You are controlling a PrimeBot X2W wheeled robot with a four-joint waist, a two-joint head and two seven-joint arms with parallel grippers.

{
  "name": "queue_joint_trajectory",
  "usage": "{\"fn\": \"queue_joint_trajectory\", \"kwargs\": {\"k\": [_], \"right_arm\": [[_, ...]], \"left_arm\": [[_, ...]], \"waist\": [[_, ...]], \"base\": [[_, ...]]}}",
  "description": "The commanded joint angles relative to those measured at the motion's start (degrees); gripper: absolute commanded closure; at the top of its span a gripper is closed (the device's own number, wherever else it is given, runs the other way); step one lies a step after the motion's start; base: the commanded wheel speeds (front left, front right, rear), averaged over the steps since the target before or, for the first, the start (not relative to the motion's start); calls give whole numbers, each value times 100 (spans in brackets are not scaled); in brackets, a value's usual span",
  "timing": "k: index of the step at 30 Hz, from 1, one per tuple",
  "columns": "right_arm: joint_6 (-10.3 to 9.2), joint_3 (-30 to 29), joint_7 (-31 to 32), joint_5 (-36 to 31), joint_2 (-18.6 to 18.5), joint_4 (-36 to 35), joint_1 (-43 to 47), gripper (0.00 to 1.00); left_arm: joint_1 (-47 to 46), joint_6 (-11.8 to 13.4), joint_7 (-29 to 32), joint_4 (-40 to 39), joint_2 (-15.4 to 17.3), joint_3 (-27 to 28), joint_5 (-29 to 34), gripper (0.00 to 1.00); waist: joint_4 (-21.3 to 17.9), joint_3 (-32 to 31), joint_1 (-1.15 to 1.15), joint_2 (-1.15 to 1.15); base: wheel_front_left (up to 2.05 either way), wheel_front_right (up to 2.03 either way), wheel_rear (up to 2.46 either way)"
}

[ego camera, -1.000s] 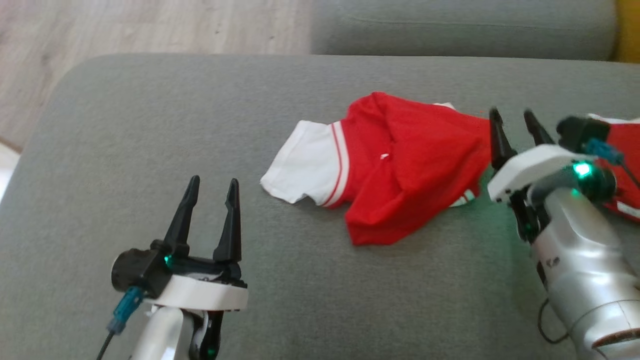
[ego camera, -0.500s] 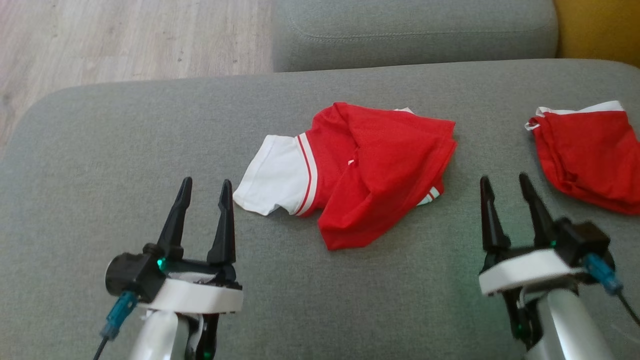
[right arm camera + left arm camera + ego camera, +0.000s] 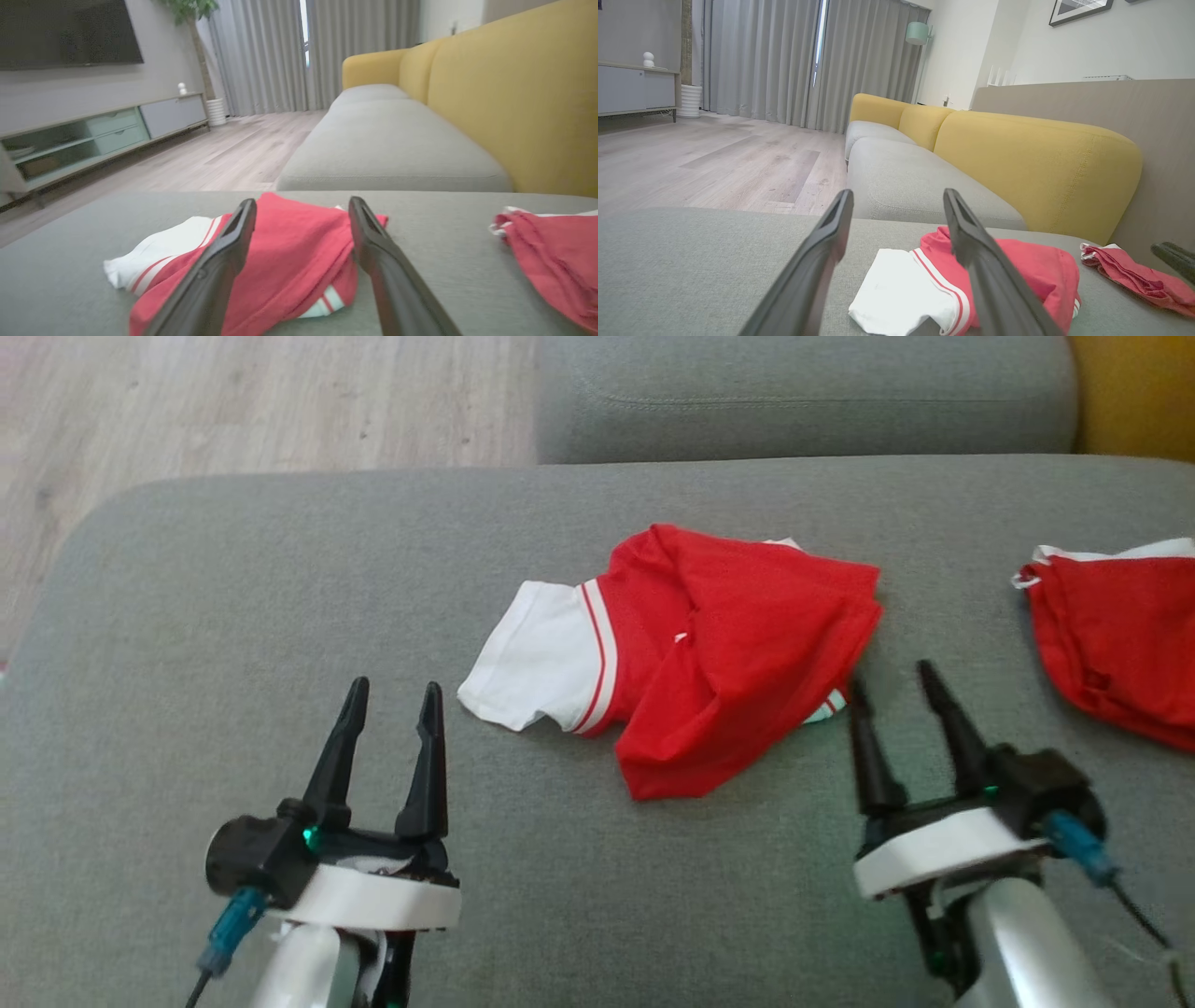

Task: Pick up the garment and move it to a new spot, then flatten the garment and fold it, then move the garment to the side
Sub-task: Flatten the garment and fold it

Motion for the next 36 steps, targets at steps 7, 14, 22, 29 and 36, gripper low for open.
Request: {"fn": "queue_joint_trajectory", "kwargs": {"k": [7,14,22,29,36], "right_arm": [[21,1180,827,46,11,120,-210,0],[21,1851,1438,129,11,651,-591,0],[21,2059,1852,-296,11,1673,-1158,0],[21,2261,2127,-314,11,2289,-1473,100],[21,2259,1599,-67,11,2150,-1664,100]], "left_arm": [[-268,9,-37,-131,14,52,-11,0],[-380,9,-37,-102,14,-96,-54,0],[-473,9,-37,-79,14,-152,-83,0],[-551,9,-37,-90,14,-184,-151,0],[-505,9,-37,-58,14,-61,-147,0]], "waist": [[295,141,0,0],[579,316,0,0],[868,464,0,0],[1022,554,0,0],[909,479,0,0]], "base": [[0,0,0],[0,0,0],[0,0,0],[0,0,0],[0,0,0]]}}
